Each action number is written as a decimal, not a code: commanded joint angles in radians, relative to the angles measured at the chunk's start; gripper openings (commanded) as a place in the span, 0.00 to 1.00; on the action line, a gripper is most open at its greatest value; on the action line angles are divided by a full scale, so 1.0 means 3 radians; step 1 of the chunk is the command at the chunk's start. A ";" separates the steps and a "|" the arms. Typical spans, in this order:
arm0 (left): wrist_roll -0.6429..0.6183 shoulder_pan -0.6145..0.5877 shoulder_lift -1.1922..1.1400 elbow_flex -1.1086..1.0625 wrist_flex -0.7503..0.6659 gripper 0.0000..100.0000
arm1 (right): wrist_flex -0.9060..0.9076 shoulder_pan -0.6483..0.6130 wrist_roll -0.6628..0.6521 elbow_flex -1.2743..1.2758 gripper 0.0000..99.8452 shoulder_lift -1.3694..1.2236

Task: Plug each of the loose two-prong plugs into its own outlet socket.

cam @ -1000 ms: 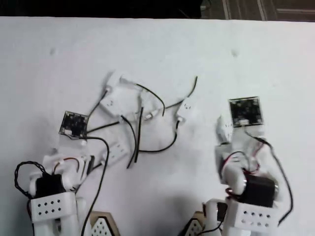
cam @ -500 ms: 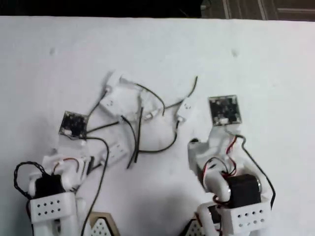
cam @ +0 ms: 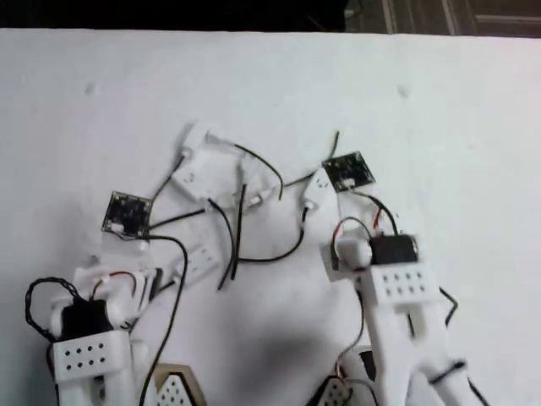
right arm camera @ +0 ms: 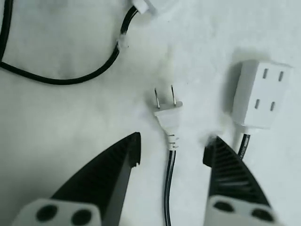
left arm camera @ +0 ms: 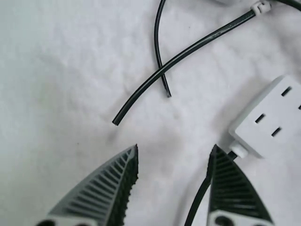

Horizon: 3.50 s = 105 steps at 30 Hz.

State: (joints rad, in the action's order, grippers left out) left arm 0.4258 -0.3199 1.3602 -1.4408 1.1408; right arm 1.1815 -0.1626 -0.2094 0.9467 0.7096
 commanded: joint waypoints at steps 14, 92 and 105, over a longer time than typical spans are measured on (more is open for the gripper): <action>-0.0031 -0.0018 0.0028 0.0015 -0.0046 0.24 | -0.0944 0.0013 -0.0036 -0.0087 0.15 -0.1527; -0.0026 -0.0018 0.0028 0.0015 -0.0046 0.24 | 0.0427 0.0565 -0.4762 0.0174 0.18 -0.0064; -0.0020 -0.0013 0.0028 0.0015 -0.0046 0.24 | -0.0949 0.0478 -0.4777 0.1013 0.01 -0.0064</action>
State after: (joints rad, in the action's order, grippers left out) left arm 0.4258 -0.3199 1.3602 -1.4408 1.1408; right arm 0.9206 -0.0138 -1.6349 1.2505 0.6697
